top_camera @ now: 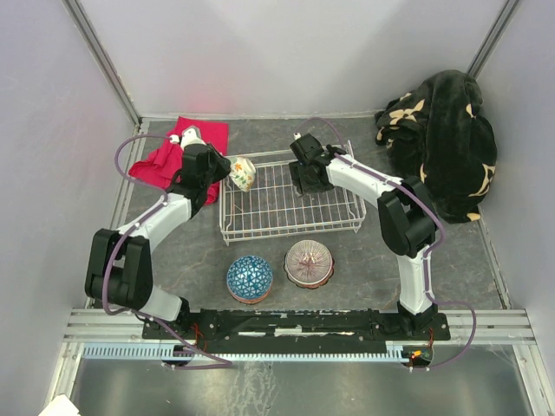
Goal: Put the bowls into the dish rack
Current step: Place the bowl in the dish rack.
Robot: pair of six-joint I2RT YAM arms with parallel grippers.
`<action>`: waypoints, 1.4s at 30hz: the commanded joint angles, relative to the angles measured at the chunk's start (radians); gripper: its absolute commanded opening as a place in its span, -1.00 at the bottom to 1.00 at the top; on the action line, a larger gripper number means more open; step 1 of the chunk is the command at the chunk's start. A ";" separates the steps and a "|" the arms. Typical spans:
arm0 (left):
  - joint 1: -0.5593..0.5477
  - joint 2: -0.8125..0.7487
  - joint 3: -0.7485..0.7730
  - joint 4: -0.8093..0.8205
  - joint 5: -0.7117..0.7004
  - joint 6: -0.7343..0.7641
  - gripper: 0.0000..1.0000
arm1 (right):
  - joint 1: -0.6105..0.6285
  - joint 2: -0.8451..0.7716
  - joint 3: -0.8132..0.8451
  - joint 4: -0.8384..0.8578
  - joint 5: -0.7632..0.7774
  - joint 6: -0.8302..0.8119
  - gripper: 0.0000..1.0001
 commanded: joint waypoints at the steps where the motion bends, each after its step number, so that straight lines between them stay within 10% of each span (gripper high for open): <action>1: 0.031 -0.009 -0.064 -0.324 -0.119 0.095 -0.27 | -0.023 -0.037 0.002 -0.018 0.038 -0.011 0.47; 42: 0.033 -0.277 -0.079 -0.415 -0.128 0.046 -0.02 | -0.037 -0.094 -0.045 0.025 0.007 -0.004 0.58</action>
